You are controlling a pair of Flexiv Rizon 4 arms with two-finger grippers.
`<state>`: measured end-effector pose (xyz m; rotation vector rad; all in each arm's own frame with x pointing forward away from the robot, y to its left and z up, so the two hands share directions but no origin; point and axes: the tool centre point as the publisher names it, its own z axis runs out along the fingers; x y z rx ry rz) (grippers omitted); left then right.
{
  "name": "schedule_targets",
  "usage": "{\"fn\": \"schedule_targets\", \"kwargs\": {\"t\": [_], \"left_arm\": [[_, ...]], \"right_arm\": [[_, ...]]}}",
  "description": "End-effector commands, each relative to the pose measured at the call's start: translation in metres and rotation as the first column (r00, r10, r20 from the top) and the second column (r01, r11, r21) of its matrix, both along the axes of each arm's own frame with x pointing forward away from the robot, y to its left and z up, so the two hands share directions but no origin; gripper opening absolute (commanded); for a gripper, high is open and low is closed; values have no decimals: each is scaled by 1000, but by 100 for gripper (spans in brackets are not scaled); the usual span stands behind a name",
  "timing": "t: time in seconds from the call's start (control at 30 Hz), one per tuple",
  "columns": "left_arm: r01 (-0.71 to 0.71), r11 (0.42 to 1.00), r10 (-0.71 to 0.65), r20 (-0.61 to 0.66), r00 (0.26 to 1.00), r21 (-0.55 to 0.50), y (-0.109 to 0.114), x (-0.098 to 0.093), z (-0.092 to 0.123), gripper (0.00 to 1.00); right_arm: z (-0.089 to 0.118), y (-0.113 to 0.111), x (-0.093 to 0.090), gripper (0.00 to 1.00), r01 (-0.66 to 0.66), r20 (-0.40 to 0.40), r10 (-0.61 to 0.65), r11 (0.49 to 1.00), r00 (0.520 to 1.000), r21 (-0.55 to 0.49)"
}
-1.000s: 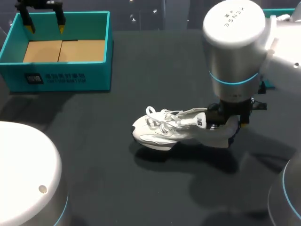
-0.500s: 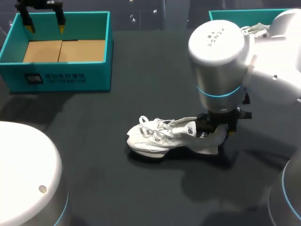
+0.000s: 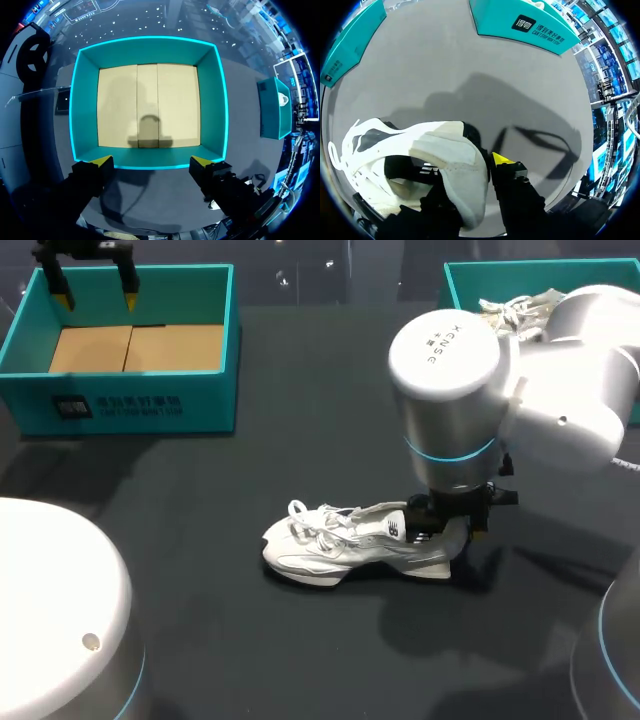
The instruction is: Take the shoe out of the shoebox, open the shoe tongue, remove and reinsert the insole, then place the shoe into the shoebox
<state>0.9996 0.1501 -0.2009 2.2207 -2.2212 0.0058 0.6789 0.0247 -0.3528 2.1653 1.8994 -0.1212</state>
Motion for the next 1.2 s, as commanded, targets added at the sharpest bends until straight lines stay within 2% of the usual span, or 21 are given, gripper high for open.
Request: {"fn": "schedule_targets", "kwargs": {"t": [0.03,0.47,0.63,0.67,0.7,0.73,0.77,0.8,0.87,1.1,1.2], "left_arm": [[0,1000,0,-1,1000,1,0,0,0,100],[0,1000,0,-1,1000,1,0,0,0,100],[0,1000,0,-1,1000,1,0,0,0,100],[0,1000,0,-1,1000,1,0,0,0,100],[0,1000,0,-1,1000,1,0,0,0,100],[0,1000,0,-1,1000,1,0,0,0,100],[0,1000,0,-1,1000,1,0,0,0,100],[0,1000,0,-1,1000,1,0,0,0,100],[0,1000,0,-1,1000,1,0,0,0,100],[0,1000,0,-1,1000,1,0,0,0,100],[0,1000,0,-1,1000,1,0,0,0,100]], "right_arm": [[-8,2,3,0,5,-10,-5,1000,1000,1],[-25,2,8,0,9,-67,-11,1000,998,-28],[-29,2,9,0,7,-83,-8,1000,997,-11],[-29,1,9,21,6,-86,-6,1000,996,-8],[-29,1,9,31,5,-87,-6,1000,996,-6],[-29,1,10,45,5,-88,-5,1000,996,-5],[-27,0,10,71,3,-89,-3,1000,996,1],[-25,0,10,83,3,-89,-2,1000,996,7],[-21,-2,10,98,3,-90,-2,1000,996,13],[-2,-9,10,100,-11,-106,14,999,994,33],[18,-14,9,100,-29,-105,38,996,994,80]]}}
